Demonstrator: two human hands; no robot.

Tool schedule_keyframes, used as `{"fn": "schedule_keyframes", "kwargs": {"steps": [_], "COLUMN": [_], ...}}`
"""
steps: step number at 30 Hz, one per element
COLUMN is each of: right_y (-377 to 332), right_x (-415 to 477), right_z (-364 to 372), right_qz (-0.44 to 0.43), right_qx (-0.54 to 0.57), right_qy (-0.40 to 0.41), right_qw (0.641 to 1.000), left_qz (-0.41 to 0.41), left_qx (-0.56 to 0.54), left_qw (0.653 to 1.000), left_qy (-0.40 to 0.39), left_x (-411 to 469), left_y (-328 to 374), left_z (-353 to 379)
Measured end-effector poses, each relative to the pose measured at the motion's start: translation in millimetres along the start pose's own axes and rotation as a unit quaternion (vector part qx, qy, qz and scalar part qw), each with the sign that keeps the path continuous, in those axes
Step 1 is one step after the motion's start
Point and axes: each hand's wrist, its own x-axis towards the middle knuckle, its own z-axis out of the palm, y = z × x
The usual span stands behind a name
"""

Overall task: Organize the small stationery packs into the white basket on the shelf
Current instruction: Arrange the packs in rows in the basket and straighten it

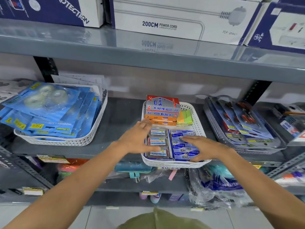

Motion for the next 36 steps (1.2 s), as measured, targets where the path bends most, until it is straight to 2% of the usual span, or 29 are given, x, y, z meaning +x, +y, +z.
{"fn": "schedule_keyframes", "kwargs": {"steps": [5, 9, 13, 36], "right_y": [-7.9, -6.2, -2.2, 13.6], "right_x": [12.1, 13.1, 14.7, 47.5], "right_z": [4.9, 10.4, 10.6, -0.5], "right_qz": [-0.019, -0.029, -0.046, -0.022], "right_qx": [-0.036, -0.042, -0.043, 0.003], "right_qy": [-0.032, -0.014, 0.001, 0.023], "right_qw": [0.999, 0.999, 0.998, 0.999], "left_qz": [0.025, 0.029, 0.035, 0.025], "left_qx": [0.089, 0.145, 0.193, 0.174], "left_qw": [0.99, 0.977, 0.969, 0.977], "left_qy": [-0.106, -0.156, -0.153, -0.124], "left_x": [31.3, 38.6, 41.0, 69.2], "left_y": [23.9, 26.0, 24.7, 5.8], "left_z": [13.9, 28.9, 39.1, 38.5]}}
